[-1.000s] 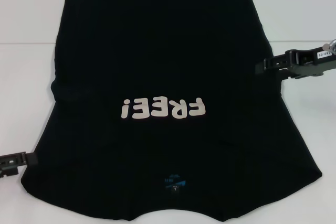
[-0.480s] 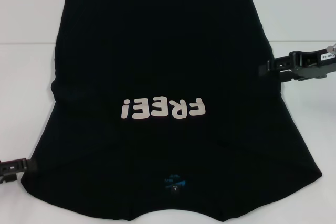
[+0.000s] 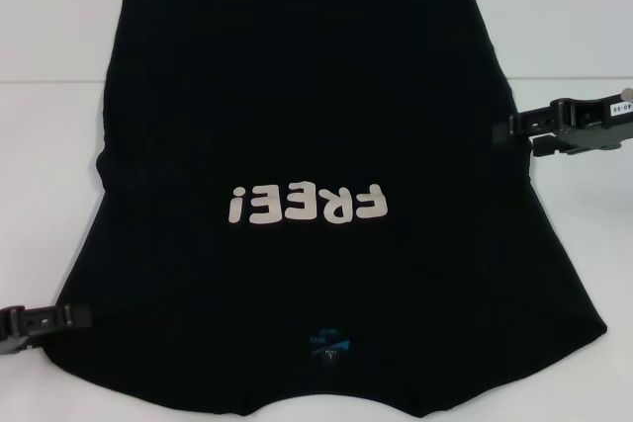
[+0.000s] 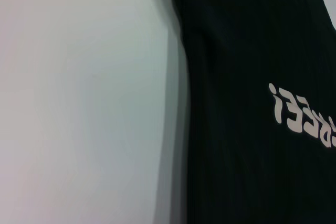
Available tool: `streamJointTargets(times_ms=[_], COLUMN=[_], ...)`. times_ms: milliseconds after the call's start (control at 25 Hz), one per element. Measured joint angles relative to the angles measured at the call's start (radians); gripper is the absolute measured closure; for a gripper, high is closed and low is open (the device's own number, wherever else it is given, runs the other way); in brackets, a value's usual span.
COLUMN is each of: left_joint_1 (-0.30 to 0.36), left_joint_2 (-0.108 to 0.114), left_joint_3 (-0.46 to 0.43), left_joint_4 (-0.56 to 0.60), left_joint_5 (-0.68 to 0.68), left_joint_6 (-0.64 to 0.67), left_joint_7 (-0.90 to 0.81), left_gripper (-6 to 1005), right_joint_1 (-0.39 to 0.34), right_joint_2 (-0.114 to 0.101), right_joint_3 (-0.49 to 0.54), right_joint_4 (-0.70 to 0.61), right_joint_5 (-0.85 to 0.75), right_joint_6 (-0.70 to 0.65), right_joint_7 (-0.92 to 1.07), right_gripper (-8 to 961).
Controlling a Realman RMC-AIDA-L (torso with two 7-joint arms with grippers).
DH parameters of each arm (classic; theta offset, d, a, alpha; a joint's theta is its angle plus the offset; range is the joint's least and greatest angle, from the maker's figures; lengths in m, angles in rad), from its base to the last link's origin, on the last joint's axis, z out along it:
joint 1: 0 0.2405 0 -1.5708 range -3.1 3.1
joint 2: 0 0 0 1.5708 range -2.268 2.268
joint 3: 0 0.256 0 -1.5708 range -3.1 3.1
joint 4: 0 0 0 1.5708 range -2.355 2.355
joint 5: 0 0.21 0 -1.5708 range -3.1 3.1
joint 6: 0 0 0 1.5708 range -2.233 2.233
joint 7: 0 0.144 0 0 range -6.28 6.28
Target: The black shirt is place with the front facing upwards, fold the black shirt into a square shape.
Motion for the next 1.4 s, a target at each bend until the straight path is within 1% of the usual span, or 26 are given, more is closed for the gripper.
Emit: streamJointTargets(times_ms=[160,400,560,1040,1120,1160,1240,1320,1400], left_joint_1=[-0.004,-0.004,-0.003,-0.014,-0.018,-0.020,-0.030,-0.044,-0.060], left_joint_2=[-0.007,-0.008,-0.008,-0.002,0.002,0.006,0.021,0.036,0.044], left_joint_3=[0.001,0.001,-0.005,-0.009,-0.012,-0.013,-0.013,-0.014,-0.013], left_joint_4=[0.015,0.031,0.034,0.027,0.025,0.023,0.008,-0.011,-0.024], left_joint_5=[0.000,0.012,0.012,0.001,-0.019,-0.030,-0.069,-0.091,-0.097], left_joint_6=[-0.005,0.001,0.000,0.018,0.051,0.064,0.099,0.118,0.120], left_joint_7=[-0.017,-0.026,-0.027,-0.035,-0.031,-0.030,-0.028,-0.028,-0.031], left_gripper=[151,319,560,795,877,919,1001,1001,1001], right_joint_1=[-0.007,-0.019,-0.022,-0.030,-0.035,-0.035,-0.042,-0.059,-0.081], right_joint_2=[-0.002,-0.007,-0.008,-0.016,-0.023,-0.023,-0.033,-0.045,-0.051], right_joint_3=[0.001,0.001,0.001,-0.004,-0.003,-0.003,-0.006,-0.008,-0.006], right_joint_4=[-0.003,-0.005,-0.006,-0.005,-0.004,-0.004,-0.008,-0.024,-0.047], right_joint_5=[0.023,0.047,0.048,0.048,0.046,0.046,0.040,0.028,0.001], right_joint_6=[-0.003,-0.004,-0.004,-0.016,-0.061,-0.061,-0.102,-0.149,-0.191], right_joint_7=[0.000,0.000,0.000,-0.022,-0.056,-0.056,-0.076,-0.087,-0.089], right_gripper=[136,137,137,137,137,137,137,137,137])
